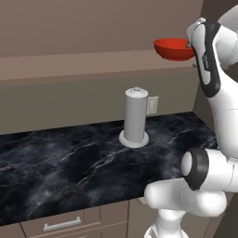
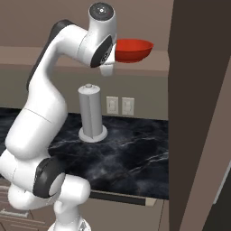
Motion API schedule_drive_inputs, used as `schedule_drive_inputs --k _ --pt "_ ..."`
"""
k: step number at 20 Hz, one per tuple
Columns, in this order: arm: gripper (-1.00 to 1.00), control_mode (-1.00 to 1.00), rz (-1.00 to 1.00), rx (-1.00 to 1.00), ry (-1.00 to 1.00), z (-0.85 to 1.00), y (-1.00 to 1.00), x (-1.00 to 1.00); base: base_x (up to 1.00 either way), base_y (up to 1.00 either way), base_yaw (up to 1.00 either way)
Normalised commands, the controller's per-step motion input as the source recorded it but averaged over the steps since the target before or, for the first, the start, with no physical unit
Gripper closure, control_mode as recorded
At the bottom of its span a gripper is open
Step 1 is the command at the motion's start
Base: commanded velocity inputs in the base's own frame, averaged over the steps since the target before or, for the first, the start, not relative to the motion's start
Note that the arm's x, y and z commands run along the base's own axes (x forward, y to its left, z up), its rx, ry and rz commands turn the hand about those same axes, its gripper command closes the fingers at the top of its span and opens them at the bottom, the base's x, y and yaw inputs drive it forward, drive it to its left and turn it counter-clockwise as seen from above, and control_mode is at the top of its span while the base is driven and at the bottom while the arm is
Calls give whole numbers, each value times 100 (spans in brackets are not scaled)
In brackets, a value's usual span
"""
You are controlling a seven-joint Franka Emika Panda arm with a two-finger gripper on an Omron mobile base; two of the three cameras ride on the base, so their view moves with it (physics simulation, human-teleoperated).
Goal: Pick up the bowls from the cabinet and place each bowl in front of a stool on the dining counter.
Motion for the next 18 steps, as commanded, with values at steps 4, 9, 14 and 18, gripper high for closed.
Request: schedule_drive_inputs --k 4,9,14,18 --pt "-100 -100 0 5 9 0 -43 48 0 0 0" --pt "-100 -100 0 3 11 0 -27 40 0 0 0" --pt "-100 -100 0 0 10 0 -6 40 0 0 0" --pt "-100 -100 0 0 11 0 -7 39 0 0 0"
